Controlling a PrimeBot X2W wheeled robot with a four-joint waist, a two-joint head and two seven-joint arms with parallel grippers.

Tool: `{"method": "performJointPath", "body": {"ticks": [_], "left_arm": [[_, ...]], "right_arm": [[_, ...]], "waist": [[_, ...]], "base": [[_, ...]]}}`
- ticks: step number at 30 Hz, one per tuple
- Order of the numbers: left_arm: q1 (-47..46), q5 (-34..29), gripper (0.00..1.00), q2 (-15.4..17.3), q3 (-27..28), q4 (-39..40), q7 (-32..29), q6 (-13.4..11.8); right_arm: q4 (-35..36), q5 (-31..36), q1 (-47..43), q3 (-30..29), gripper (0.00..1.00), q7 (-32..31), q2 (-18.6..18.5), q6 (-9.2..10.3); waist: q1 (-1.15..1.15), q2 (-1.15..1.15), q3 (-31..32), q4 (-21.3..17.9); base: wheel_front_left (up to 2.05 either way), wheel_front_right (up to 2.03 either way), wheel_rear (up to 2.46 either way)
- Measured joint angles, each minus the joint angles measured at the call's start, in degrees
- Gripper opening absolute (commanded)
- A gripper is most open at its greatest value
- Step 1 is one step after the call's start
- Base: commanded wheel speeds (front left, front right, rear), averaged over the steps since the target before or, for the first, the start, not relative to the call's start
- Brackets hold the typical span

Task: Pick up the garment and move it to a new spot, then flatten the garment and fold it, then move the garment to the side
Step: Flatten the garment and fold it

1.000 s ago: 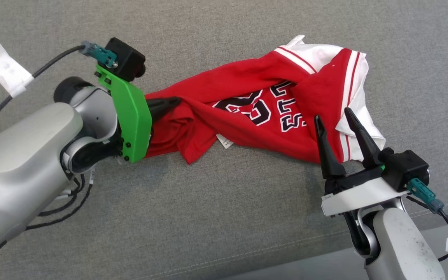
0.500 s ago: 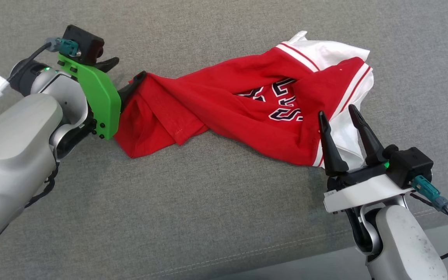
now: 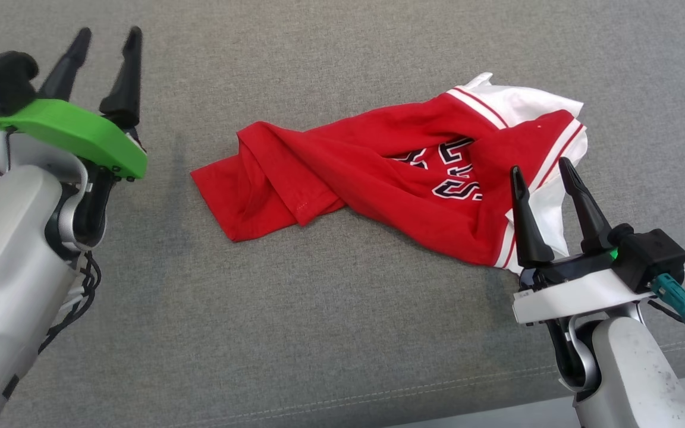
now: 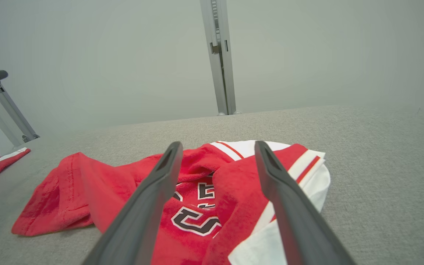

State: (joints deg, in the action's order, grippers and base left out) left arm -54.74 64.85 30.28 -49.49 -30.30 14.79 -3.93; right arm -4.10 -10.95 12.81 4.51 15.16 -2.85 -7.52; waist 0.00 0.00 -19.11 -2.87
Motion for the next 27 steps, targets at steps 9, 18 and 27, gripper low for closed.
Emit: {"method": "performJointPath", "body": {"ticks": [9, 18, 27], "left_arm": [[26.1, -18.9, 1.00, -5.6, 26.0, 20.9, 0.2, -7.2], [41.2, -35.6, 1.00, -14.8, 37.8, 30.4, 0.2, -6.3], [50.4, -48.1, 1.00, -18.2, 38.9, 30.8, 0.2, -4.1]], "right_arm": [[-0.7, 0.8, -0.6, -0.2, 1.00, 0.0, 0.0, -0.01], [-1.7, 1.6, -2.0, -0.6, 1.00, 0.0, 0.0, 0.00], [-2.2, 2.5, -4.5, -0.7, 1.00, 0.0, 0.0, -0.01]], "waist": [[0.00, 0.00, 3.4, 1.1], [-0.01, 0.00, 6.4, 1.9], [-0.01, 0.00, 9.0, 2.4]], "base": [[0.00, 0.00, 0.00], [0.00, 0.00, 0.00], [0.00, 0.00, 0.00]]}}
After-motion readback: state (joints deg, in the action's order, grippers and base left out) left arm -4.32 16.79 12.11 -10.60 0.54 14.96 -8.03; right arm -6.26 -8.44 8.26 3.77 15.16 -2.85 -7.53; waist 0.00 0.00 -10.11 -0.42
